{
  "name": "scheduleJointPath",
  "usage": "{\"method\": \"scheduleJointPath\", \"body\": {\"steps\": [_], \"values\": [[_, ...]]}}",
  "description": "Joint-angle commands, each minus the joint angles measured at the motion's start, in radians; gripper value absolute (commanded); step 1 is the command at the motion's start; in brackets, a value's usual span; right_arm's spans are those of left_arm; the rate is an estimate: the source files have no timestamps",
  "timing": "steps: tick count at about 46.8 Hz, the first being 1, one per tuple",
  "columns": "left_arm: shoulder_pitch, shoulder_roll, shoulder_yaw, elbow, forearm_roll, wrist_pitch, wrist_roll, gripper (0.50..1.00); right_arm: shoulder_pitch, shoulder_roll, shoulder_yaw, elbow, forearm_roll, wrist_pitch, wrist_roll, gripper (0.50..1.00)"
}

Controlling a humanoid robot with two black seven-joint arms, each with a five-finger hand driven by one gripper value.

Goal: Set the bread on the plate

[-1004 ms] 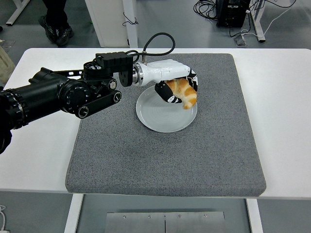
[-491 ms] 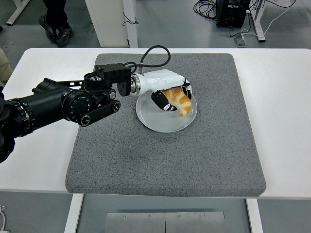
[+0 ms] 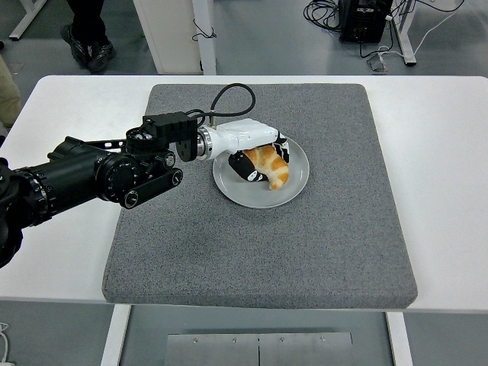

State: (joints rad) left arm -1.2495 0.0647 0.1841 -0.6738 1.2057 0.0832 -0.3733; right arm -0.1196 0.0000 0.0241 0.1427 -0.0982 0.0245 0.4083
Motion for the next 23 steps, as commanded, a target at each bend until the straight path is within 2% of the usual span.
{"method": "scheduleJointPath", "body": {"steps": [1,23], "values": [[0.004,-0.002,0.000,0.000,0.000,0.000,0.000,0.500,0.000,0.000,0.000,0.000,0.000,0.000,0.000,1.000],[0.025,0.001,0.000,0.000,-0.003,0.006,0.005,0.500,0.000,0.000,-0.001,0.000,0.000,0.000,0.000,1.000]]}}
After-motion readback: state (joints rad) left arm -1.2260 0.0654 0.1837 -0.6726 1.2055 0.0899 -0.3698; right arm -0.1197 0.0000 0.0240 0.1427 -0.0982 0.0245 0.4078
